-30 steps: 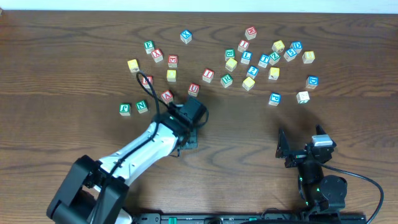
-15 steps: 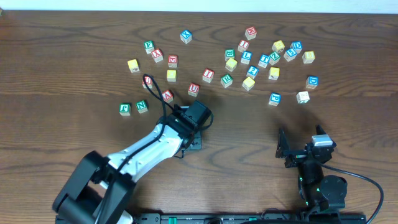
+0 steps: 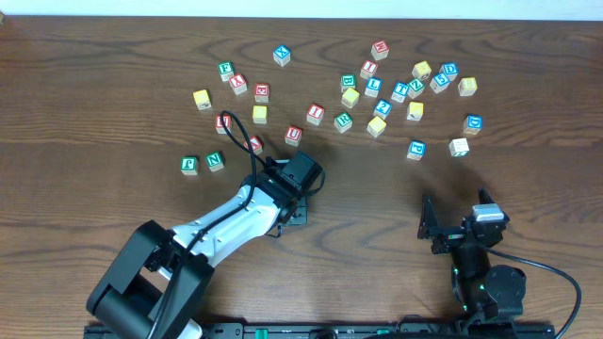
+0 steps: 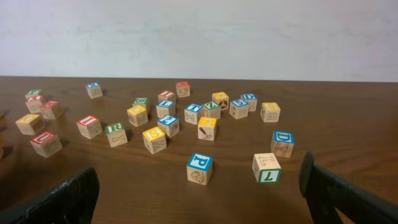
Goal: Spell out CORL
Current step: 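Carry the yellow C block toward the table center and lower it, then release the C block and move the left gripper to the far blocks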
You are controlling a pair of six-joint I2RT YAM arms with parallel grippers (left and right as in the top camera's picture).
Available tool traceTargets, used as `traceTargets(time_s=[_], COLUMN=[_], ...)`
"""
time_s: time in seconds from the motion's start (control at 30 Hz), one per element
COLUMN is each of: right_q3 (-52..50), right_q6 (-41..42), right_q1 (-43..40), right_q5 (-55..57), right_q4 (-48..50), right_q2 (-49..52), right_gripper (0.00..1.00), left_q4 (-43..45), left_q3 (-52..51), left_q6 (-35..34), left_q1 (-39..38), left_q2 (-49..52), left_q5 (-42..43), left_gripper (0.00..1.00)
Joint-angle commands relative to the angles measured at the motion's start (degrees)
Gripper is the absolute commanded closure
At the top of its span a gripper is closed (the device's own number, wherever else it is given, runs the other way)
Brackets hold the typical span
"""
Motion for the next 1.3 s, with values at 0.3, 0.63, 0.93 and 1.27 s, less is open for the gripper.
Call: traceTargets(time_s=[0.3, 0.63, 0.93, 1.27], right_q3=[-0.07, -0.07, -0.07, -0.07], right_q6=[0.42, 0.39, 0.42, 0.42], right_q1=[-0.39, -0.39, -0.39, -0.39], right_q5=[-0.26, -0.26, -0.26, -0.26], right_q4=[-0.24, -0.26, -0.24, -0.26], right_q2=[-0.28, -0.28, -0.28, -0.28], right_gripper=[0.01, 0.01, 0.01, 0.01], left_q4=[0.02, -2.64, -5.92, -10.8], left_q3=[-0.55, 2.23, 8.7, 14.82], left_q6=[-0.24, 3.41, 11.65, 16.31], left_q1=[-0.11, -0.07, 0.9, 10.1], left_q2=[1.62, -6.8, -22.38, -24.59], left_q5=[-0.37, -4.31, -8.33, -7.65], left_gripper=[0.54, 0.46, 0.18, 0.06])
